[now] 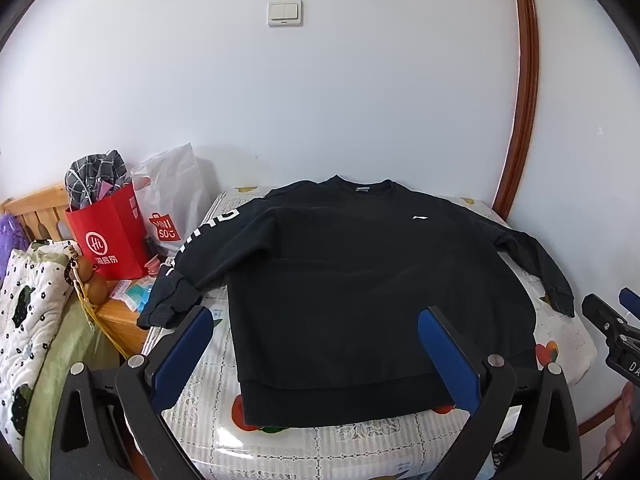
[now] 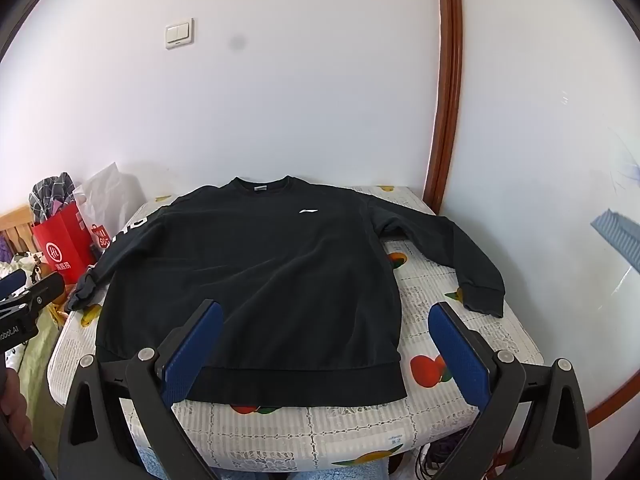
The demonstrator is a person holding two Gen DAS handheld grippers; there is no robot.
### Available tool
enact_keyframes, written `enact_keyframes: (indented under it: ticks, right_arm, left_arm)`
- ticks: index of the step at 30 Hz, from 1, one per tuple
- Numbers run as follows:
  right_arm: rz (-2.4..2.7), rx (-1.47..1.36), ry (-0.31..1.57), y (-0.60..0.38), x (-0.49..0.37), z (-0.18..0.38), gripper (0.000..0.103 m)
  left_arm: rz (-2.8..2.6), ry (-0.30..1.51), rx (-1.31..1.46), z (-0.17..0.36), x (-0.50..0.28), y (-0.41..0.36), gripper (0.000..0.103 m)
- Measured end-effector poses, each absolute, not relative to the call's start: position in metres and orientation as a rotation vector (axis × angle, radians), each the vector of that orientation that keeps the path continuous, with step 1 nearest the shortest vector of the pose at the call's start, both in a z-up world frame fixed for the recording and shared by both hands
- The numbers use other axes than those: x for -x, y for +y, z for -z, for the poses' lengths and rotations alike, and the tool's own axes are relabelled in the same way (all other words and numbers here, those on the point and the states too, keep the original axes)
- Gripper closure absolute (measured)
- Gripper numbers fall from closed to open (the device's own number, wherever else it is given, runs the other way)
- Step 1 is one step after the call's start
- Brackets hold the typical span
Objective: Fold small clothes
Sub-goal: 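Move both tools toward the spread black sweatshirt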
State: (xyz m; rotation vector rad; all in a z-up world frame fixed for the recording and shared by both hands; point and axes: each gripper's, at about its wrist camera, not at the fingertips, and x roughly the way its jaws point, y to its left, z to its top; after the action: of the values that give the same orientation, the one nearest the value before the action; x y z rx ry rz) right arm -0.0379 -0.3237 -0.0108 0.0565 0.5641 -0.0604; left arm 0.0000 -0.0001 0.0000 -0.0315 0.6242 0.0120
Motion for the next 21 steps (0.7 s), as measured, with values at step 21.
enact_keyframes:
  ticks: [21]
  right_arm:
    - [0.064,-0.051,0.562,-0.3219,0.0382,0.0147,0.001]
  left_arm:
    - [-0.007,0.617,0.024,0.0033,0.0009,0.0008,0.0]
